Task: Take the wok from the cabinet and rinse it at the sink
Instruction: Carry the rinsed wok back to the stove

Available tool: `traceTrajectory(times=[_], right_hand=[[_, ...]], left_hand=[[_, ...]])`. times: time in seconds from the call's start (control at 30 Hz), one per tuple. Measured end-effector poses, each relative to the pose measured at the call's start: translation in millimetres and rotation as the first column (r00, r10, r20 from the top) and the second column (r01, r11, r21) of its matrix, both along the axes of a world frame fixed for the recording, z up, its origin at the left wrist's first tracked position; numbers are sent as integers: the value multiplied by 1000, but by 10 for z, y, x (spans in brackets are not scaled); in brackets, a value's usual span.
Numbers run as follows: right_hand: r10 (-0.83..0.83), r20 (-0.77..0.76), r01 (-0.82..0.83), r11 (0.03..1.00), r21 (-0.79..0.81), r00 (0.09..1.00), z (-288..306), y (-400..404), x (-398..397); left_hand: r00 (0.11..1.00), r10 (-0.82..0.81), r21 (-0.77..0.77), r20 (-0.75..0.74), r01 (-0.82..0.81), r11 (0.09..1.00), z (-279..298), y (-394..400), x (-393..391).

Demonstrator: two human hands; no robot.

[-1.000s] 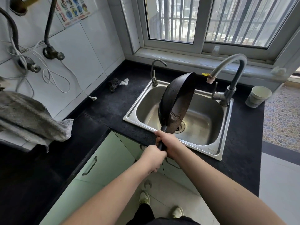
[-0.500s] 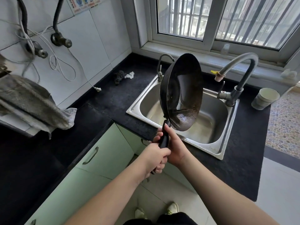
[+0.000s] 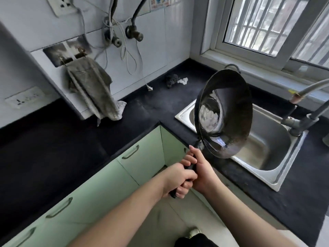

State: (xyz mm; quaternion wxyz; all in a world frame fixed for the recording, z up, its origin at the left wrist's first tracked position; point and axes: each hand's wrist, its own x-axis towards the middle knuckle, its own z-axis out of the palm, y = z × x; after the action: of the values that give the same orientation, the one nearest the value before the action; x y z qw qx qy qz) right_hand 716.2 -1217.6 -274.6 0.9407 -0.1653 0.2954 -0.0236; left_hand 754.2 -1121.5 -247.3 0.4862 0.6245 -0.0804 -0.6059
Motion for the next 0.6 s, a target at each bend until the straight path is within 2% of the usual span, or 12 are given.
traceTrajectory(times=[0.13, 0.3, 0.6], right_hand=[[65, -35, -67, 996, -64, 997, 54, 520, 10], [205, -74, -215, 962, -168, 976, 170, 1203, -43], [495, -162, -516, 762, -392, 854, 338, 2507, -266]], left_hand=[[999, 32, -19, -14, -32, 999, 17, 555, -49], [976, 184, -116, -116, -198, 973, 49, 1315, -236], [838, 435, -228, -329, -518, 824, 29, 2688, -792]])
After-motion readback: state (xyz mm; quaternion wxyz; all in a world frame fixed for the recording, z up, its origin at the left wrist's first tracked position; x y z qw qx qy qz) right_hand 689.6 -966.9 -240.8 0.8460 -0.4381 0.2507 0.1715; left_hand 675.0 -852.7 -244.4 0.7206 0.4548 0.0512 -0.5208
